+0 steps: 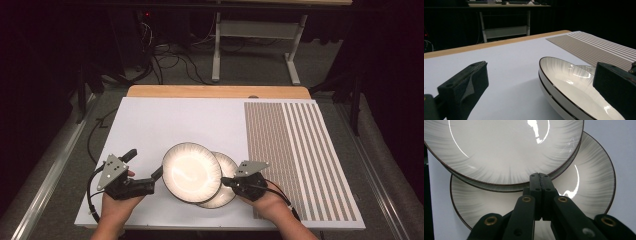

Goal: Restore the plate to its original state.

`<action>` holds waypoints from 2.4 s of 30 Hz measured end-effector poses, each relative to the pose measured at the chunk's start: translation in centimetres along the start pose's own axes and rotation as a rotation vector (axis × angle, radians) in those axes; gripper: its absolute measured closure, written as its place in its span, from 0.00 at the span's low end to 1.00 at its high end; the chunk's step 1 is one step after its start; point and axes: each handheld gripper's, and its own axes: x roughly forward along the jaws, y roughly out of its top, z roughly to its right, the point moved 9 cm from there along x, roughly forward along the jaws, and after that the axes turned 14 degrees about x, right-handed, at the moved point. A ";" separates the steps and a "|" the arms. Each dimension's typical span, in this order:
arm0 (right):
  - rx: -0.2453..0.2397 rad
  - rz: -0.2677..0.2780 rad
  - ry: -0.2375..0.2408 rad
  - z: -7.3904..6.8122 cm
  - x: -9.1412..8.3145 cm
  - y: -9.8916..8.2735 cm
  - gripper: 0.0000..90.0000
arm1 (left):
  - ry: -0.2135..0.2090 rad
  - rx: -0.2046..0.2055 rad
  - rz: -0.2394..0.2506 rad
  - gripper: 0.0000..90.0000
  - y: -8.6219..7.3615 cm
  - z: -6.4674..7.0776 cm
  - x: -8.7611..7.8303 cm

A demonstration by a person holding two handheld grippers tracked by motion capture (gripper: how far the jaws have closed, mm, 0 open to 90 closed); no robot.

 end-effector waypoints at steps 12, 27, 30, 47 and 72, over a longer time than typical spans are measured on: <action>0.012 0.002 -0.001 0.0 0.0 0.0 1.00 | -0.004 -0.008 -0.012 0.01 -0.3 -0.1 0.1; 0.009 0.004 -0.003 0.0 -0.1 0.1 1.00 | -0.011 0.006 -0.022 0.01 -0.3 0.2 0.2; 0.009 0.004 -0.005 0.0 -0.1 0.1 1.00 | -0.012 0.008 -0.020 0.01 -0.2 0.2 0.3; 0.014 0.010 -0.014 0.3 -0.3 0.2 1.00 | -0.008 0.014 -0.023 0.01 -0.2 0.1 0.2; 0.008 0.009 -0.022 0.4 -0.4 0.1 1.00 | -0.015 0.027 -0.033 0.01 -0.3 0.2 0.2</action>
